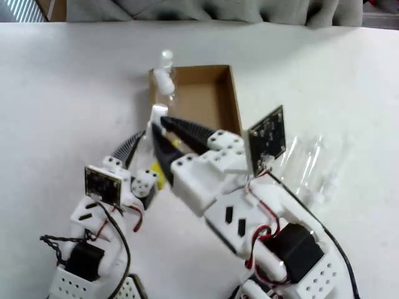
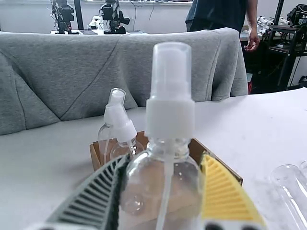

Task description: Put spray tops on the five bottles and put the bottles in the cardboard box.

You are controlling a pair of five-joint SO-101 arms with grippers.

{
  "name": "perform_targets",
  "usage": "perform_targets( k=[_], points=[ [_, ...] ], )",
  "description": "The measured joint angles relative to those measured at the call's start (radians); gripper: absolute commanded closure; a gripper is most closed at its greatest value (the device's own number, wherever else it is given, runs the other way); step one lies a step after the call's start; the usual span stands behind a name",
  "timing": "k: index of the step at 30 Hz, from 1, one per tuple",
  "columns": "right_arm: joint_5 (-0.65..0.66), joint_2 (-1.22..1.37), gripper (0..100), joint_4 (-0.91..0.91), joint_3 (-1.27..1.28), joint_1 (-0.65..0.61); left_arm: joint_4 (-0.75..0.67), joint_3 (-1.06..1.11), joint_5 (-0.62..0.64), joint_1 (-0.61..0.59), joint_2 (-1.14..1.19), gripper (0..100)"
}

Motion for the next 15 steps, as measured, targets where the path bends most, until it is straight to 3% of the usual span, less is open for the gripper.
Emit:
perform_targets(
  k=[7, 15],
  points=[
    [0.020, 0.140, 98.3, -0.092, 0.049, 0.163, 0.000, 0.000, 0.000, 0.000, 0.000, 98],
    [0.023, 0.362, 98.3, -0.147, 0.060, 0.172, 0.000, 0.000, 0.000, 0.000, 0.000, 98]
  ],
)
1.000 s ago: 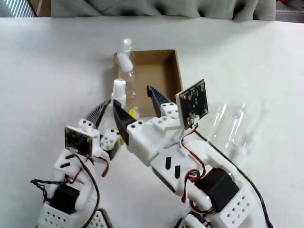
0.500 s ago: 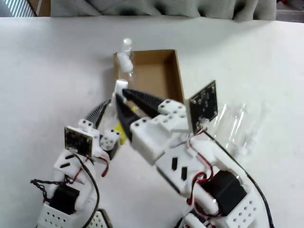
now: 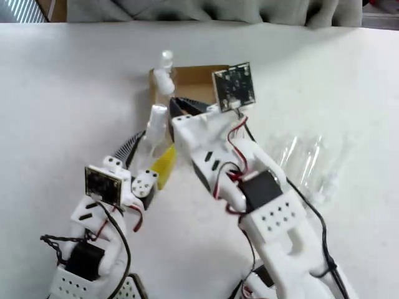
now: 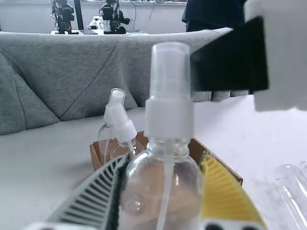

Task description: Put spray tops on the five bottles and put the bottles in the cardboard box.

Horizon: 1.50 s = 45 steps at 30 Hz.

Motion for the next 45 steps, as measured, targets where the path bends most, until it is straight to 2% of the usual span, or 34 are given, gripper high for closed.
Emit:
perform_targets(
  k=[9, 17, 24, 29, 36, 40, 45],
  points=[
    [0.000, -0.057, 98.3, 0.003, 0.002, -0.038, 0.000, 0.000, 0.000, -0.041, 0.000, 98],
    [0.000, -0.160, 98.3, 0.124, 0.002, -0.109, 0.000, 0.000, 0.000, -0.043, 0.000, 98],
    [0.000, -0.229, 98.3, 0.143, 0.002, -0.201, 0.000, 0.000, 0.000, -0.043, 0.000, 98],
    [0.005, -0.290, 98.3, 0.203, 0.002, -0.195, 0.000, 0.000, 0.000, -0.043, 0.000, 98],
    [0.163, -0.453, 98.3, 0.451, 0.075, -0.169, 0.000, 0.000, 0.000, -0.043, 0.000, 98],
    [0.239, -0.569, 98.3, 0.450, 0.241, -0.172, 0.000, 0.000, 0.006, -0.051, 0.000, 98],
    [0.338, -0.749, 98.3, 0.381, 0.462, -0.169, 0.000, -0.023, 0.137, -0.135, 0.000, 98]
  ],
)
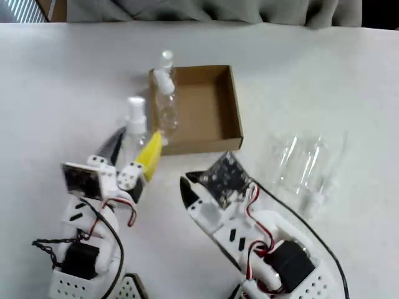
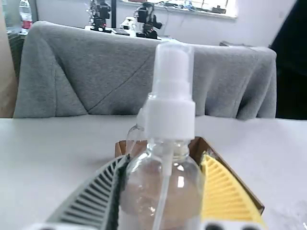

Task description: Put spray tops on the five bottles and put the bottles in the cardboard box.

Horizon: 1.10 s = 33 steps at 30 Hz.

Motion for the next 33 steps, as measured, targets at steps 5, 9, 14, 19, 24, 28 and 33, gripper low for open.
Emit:
perform_targets(
  k=[5, 9, 14, 19, 24, 28, 33],
  points=[
    [0.021, -0.132, 98.3, -0.149, 0.189, -0.028, 0.000, -0.046, 0.048, 0.002, 0.000, 98],
    [0.023, -0.181, 98.3, -0.224, 0.308, -0.133, 0.000, -0.086, 0.052, 0.021, 0.000, 98],
    [0.023, -0.258, 98.3, -0.324, 0.420, -0.244, -0.026, -0.123, 0.052, 0.048, 0.057, 98],
    [0.023, -0.319, 98.3, -0.519, 0.568, -0.253, -0.046, -0.262, 0.052, 0.101, 0.275, 98],
    [0.023, -0.318, 98.3, -0.669, 0.603, -0.258, 0.012, -0.373, 0.052, 0.147, 0.414, 98],
    [0.023, -0.318, 98.3, -0.678, 0.605, -0.255, 0.086, -0.396, 0.052, 0.146, 0.419, 98],
    [0.023, -0.318, 98.3, -0.678, 0.605, -0.238, 0.143, -0.396, 0.052, 0.157, 0.377, 98]
  ],
)
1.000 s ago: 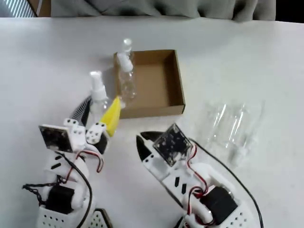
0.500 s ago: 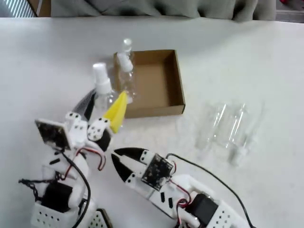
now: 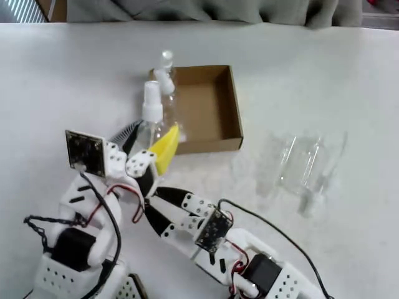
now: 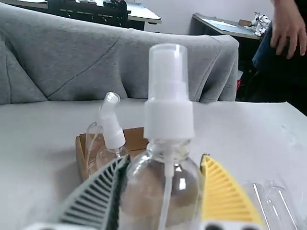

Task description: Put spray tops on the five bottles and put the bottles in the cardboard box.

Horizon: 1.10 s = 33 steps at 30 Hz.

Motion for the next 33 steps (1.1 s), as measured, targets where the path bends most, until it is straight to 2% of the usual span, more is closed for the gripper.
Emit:
perform_targets(
  k=[8, 16, 22, 26, 33],
  points=[
    [0.000, -0.002, 98.3, -0.002, 0.000, 0.103, 0.084, 0.000, 0.000, -0.002, -0.183, 98],
    [0.000, -0.002, 98.3, 0.002, 0.000, 0.112, 0.094, 0.000, 0.000, -0.002, -0.196, 98],
    [0.000, -0.002, 98.3, 0.127, 0.000, 0.124, 0.094, 0.000, 0.000, -0.002, -0.196, 98],
    [0.005, -0.002, 98.3, 0.212, 0.000, 0.175, 0.089, 0.009, 0.000, -0.002, -0.201, 98],
    [0.026, 0.000, 98.3, 0.284, 0.000, 0.279, -0.153, 0.160, 0.000, -0.020, -0.199, 98]
  ],
)
